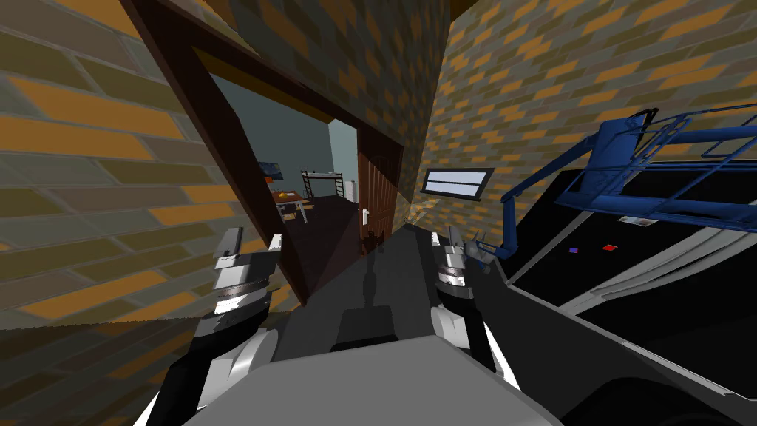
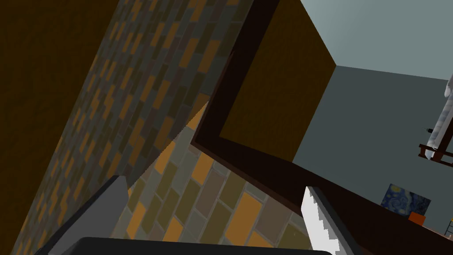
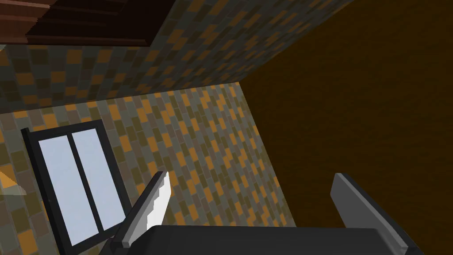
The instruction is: Push the door open
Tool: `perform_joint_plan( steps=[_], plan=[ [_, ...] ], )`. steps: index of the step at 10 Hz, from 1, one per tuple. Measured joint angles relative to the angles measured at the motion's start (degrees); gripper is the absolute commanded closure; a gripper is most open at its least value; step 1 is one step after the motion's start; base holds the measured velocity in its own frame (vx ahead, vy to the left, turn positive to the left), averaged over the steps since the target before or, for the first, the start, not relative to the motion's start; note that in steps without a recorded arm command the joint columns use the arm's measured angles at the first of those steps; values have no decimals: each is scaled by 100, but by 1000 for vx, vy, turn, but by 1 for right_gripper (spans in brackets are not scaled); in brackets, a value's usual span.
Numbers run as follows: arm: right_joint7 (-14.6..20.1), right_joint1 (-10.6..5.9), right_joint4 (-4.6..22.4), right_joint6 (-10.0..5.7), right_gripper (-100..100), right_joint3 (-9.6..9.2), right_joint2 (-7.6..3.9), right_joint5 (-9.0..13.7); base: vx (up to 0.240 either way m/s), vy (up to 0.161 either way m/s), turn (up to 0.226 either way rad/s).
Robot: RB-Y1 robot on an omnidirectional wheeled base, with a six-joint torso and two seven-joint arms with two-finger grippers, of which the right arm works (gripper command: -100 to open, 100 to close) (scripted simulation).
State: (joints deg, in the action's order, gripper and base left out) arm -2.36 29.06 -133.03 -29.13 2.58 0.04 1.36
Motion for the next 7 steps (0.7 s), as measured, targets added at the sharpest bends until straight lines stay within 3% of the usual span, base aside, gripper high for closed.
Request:
perform_joint_plan(
  steps=[7],
  plan=[
    [43, -456, 759, 13, -100, -146, -163, 60, 98, -39, 45]
  ],
)
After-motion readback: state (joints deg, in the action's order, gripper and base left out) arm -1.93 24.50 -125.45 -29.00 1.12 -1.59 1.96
